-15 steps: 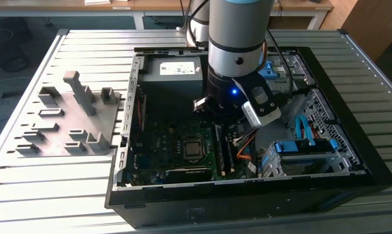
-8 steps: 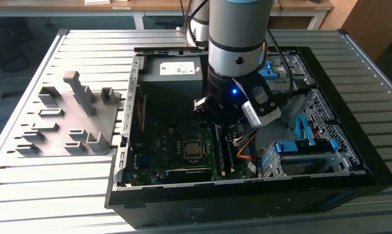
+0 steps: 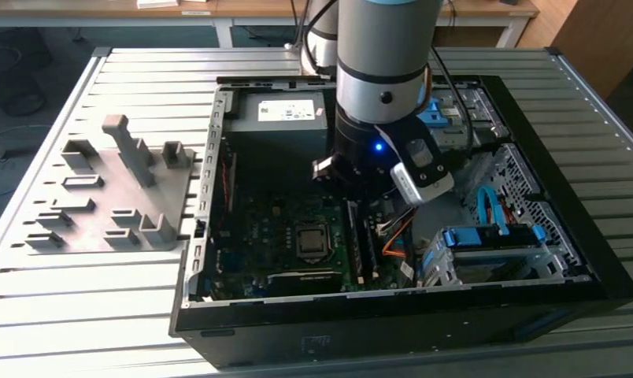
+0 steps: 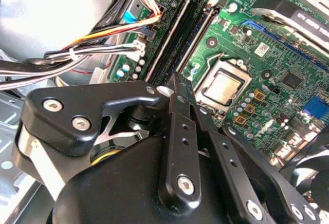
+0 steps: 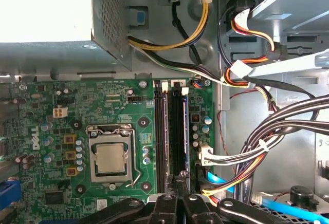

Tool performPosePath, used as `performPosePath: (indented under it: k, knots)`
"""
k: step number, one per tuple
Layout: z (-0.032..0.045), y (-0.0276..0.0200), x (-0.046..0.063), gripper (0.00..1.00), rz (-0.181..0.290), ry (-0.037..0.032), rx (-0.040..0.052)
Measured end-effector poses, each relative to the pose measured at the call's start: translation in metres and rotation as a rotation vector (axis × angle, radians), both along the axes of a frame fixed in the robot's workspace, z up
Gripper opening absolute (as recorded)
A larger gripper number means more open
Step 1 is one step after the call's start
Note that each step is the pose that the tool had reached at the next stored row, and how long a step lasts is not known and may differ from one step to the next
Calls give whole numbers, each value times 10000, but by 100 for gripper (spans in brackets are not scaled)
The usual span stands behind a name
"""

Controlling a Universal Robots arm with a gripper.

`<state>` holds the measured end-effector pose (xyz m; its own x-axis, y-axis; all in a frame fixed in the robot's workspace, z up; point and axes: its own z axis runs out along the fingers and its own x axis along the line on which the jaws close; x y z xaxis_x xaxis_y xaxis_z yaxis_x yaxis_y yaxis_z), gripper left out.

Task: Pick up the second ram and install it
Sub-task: 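Press down the second ram until it locks into place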

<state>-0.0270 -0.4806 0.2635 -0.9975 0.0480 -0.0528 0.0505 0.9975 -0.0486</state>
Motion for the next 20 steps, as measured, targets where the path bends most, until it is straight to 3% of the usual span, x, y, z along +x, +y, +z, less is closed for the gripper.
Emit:
performPosePath:
  k: [4,15,20]
  knots:
    - [-16,96,-5,10,-1,0,2]
    - [-216,434,-12,10,-1,-1,23]
    - [-306,503,-22,10,-2,-1,23]
